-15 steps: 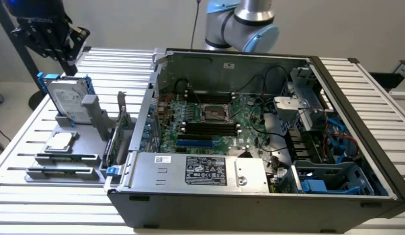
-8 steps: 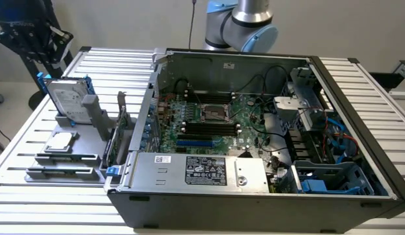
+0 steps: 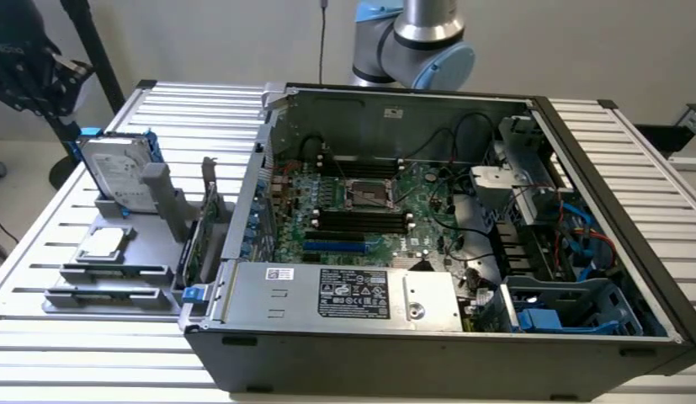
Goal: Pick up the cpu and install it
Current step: 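Reach for the cpu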
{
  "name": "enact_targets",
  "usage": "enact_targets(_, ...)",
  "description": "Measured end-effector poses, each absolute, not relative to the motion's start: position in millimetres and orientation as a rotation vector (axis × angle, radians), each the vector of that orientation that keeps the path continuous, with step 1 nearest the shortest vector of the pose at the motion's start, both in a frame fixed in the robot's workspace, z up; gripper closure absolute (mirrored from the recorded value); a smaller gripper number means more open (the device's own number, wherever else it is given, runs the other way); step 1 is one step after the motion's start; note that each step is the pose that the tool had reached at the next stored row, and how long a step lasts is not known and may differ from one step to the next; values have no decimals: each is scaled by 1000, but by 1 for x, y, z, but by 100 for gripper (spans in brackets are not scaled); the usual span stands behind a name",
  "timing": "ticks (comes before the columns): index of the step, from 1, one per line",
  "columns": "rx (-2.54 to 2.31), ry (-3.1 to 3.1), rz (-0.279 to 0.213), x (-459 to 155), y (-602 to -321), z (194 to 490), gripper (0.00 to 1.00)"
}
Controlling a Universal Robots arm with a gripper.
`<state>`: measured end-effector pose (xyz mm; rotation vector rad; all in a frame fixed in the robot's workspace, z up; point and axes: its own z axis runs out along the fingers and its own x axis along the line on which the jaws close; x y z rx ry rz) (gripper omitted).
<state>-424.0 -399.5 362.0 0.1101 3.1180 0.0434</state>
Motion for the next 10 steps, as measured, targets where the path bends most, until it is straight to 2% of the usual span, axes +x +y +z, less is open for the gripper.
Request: enact_targets(10, 110, 3118, 42, -437, -399, 360, 89)
